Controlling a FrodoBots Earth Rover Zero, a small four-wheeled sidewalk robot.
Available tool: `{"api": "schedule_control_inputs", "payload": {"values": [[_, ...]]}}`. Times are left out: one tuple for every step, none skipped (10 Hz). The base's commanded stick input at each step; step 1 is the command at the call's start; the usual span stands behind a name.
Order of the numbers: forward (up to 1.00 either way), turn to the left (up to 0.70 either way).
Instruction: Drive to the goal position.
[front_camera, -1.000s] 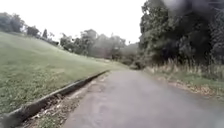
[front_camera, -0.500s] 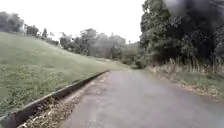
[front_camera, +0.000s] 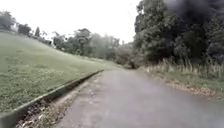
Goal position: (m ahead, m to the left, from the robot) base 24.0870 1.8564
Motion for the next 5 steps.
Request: {"api": "schedule_control_inputs", "payload": {"values": [[0.0,0.0],[0.0,0.0],[0.0,0.0],[0.0,0.0],[0.0,0.0]]}}
